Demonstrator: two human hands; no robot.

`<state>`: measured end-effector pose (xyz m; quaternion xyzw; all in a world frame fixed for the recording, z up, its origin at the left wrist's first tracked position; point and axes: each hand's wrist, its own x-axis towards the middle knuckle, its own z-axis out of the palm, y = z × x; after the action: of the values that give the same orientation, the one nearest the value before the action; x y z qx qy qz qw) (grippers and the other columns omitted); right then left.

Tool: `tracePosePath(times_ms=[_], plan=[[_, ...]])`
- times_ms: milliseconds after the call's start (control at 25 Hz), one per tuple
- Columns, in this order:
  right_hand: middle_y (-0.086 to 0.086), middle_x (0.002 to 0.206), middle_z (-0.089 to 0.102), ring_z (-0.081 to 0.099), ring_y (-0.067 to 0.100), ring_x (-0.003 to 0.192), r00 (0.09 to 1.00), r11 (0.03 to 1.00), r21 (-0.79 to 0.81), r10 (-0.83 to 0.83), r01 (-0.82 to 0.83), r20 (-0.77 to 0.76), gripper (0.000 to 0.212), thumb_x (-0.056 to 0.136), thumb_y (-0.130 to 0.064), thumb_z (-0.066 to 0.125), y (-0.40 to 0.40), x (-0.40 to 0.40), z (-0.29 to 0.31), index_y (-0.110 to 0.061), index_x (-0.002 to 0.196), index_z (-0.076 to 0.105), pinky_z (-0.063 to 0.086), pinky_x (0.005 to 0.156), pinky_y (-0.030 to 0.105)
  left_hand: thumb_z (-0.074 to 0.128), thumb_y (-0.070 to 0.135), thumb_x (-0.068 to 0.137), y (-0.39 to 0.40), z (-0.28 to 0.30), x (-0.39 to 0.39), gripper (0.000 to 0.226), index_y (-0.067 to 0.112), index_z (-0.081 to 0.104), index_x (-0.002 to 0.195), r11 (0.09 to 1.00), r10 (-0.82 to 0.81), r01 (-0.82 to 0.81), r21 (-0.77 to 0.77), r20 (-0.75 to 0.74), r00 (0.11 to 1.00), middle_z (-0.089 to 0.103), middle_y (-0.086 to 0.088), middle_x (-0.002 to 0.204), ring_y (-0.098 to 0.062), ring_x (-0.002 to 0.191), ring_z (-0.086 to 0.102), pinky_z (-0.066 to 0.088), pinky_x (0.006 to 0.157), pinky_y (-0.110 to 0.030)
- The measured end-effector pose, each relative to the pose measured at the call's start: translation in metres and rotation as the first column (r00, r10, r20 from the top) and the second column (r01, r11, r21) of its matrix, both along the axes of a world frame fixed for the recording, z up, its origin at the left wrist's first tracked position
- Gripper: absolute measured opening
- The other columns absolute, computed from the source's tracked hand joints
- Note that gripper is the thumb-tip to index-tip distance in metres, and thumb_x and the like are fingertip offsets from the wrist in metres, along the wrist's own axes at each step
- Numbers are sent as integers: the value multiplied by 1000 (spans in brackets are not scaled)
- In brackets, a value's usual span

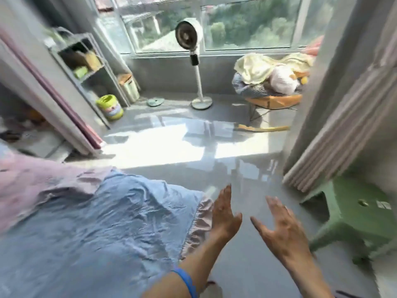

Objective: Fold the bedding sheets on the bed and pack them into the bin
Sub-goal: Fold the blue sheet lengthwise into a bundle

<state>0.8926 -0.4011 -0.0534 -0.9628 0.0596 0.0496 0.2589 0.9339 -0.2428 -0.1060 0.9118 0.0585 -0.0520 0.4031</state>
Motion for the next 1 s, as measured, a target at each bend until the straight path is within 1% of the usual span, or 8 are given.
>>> tracePosePath(times_ms=[80, 240, 440, 600, 760, 840, 920, 1000], plan=[[-6, 160, 30, 33, 19, 144, 980, 982, 10, 190, -191, 53, 75, 88, -64, 48, 78, 41, 12, -36, 153, 24, 31, 112, 43, 53, 17, 81, 87, 10, 13, 86, 31, 11, 156, 974, 226, -226, -28, 0, 974, 25, -1, 160, -22, 144, 29, 26, 116, -29], [-8, 161, 27, 29, 15, 146, 891, 891, 32, 453, -453, 19, 76, 89, -63, 49, 206, 93, 15, -37, 154, 20, 28, 116, 40, 53, 15, 81, 221, 7, 2, 87, 28, 11, 156, 873, 488, -488, -9, 25, 872, 23, -4, 161, -23, 145, 27, 30, 115, -30], [-10, 160, 28, 30, 11, 145, 680, 677, 77, 732, -732, 36, 75, 90, -58, 55, 321, 110, 17, -37, 154, 23, 26, 115, 32, 54, 17, 87, 318, 3, -37, 83, 30, 9, 156, 647, 762, -762, -5, -8, 647, 23, -3, 161, -21, 145, 26, 28, 115, -29], [-9, 160, 28, 31, 11, 145, 532, 526, 99, 846, -845, 43, 74, 89, -57, 57, 349, 142, 6, -35, 153, 26, 28, 115, 31, 56, 15, 85, 333, 8, -31, 85, 28, 10, 156, 518, 855, -856, 8, -32, 517, 19, -4, 162, -22, 147, 21, 24, 116, -32], [-8, 162, 24, 26, 14, 147, 381, 376, 75, 921, -924, 82, 75, 91, -58, 53, 341, 209, 7, -34, 155, 22, 28, 116, 33, 56, 16, 90, 325, 27, 15, 86, 32, 4, 156, 394, 919, -919, 26, -4, 394, 13, -2, 163, -22, 148, 15, 22, 116, -35], [-7, 163, 18, 21, 16, 149, 310, 308, 35, 946, -951, 96, 76, 92, -60, 50, 338, 244, 14, -35, 155, 17, 27, 117, 36, 57, 22, 89, 311, 37, 39, 88, 35, 0, 155, 337, 939, -941, 40, 55, 339, 8, 1, 164, -21, 150, 11, 18, 119, -39], [-7, 165, 8, 15, 19, 150, 259, 259, 16, 961, -966, 101, 77, 93, -60, 48, 343, 273, 19, -37, 156, 11, 24, 117, 38, 59, 33, 89, 305, 45, 51, 90, 37, -3, 155, 270, 957, -956, 117, 80, 280, 2, 5, 163, -18, 150, 3, 7, 119, -47], [-7, 165, 3, 13, 21, 151, 209, 205, 38, 968, -978, 140, 78, 92, -59, 49, 359, 297, 25, -38, 155, 9, 24, 117, 39, 60, 40, 90, 311, 46, 49, 91, 36, -4, 155, 154, 982, -975, 157, 80, 168, -1, 4, 164, -18, 151, 0, 4, 118, -50]])
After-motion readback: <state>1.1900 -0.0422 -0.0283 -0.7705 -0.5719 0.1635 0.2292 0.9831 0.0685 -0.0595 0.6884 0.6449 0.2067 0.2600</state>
